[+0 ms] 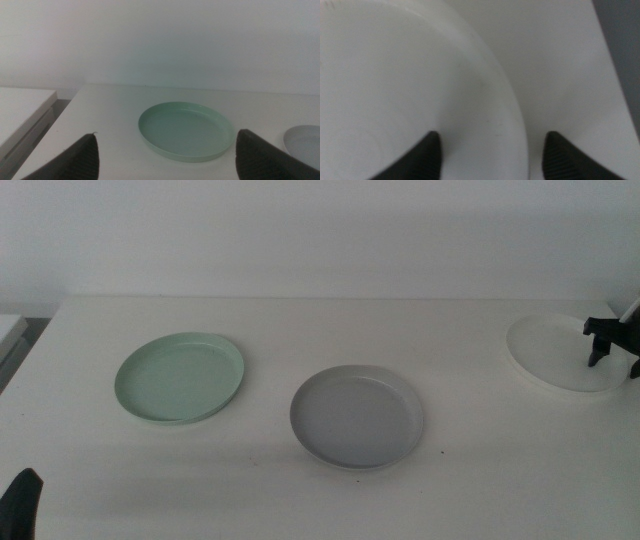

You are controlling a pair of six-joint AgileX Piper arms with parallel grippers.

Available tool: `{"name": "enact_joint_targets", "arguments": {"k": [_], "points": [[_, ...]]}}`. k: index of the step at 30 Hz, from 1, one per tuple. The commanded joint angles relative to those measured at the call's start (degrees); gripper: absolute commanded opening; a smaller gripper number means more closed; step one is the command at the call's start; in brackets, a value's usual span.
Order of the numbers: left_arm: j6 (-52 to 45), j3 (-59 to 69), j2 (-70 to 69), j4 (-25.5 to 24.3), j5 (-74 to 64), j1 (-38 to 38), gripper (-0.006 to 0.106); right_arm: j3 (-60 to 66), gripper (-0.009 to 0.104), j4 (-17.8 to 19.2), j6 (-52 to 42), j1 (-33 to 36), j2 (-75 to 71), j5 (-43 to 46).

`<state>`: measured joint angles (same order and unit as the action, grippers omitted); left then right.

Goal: Stack the three bowls on top of each other.

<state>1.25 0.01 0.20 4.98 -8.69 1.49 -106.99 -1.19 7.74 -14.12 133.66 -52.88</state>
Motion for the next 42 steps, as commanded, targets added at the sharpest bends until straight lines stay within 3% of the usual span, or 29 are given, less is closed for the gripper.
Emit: {"name": "enact_joint_targets", "arguments": {"k": [1, 9, 15, 22, 25, 29, 32, 42], "points": [[0.3, 0.0, -0.2, -0.1, 0.7, 0.2, 0.094, -0.1, 0.047, 0.7, 0.1, -0.3, 0.0, 0.3], [0.3, 0.0, -0.2, -0.1, 0.7, 0.2, 0.094, -0.1, -0.003, 1.2, -0.2, -0.4, -0.2, -1.5], [0.3, 0.0, -0.2, -0.1, 0.7, 0.2, 0.094, -0.1, -0.003, -0.2, -1.7, 1.6, -7.5, -1.5], [0.3, 0.0, -0.2, -0.1, 0.7, 0.2, 0.094, 11.2, -0.003, -14.5, -9.3, 14.1, -19.7, 5.1], [0.3, 0.0, -0.2, -0.1, 0.7, 0.2, 0.094, 14.1, -0.003, -16.7, -10.4, 21.9, -21.5, 7.4], [0.3, 0.0, -0.2, -0.1, 0.7, 0.2, 0.094, 14.5, -0.003, -16.7, -10.2, 30.5, -20.7, 7.7], [0.3, 0.0, -0.2, -0.1, 0.7, 0.2, 0.094, 14.5, -0.003, -14.6, -9.1, 34.5, -19.9, 8.0], [0.3, 0.0, -0.2, -0.1, 0.7, 0.2, 0.094, 14.5, -0.003, -9.9, -5.0, 36.4, -18.9, 1.7]]}}
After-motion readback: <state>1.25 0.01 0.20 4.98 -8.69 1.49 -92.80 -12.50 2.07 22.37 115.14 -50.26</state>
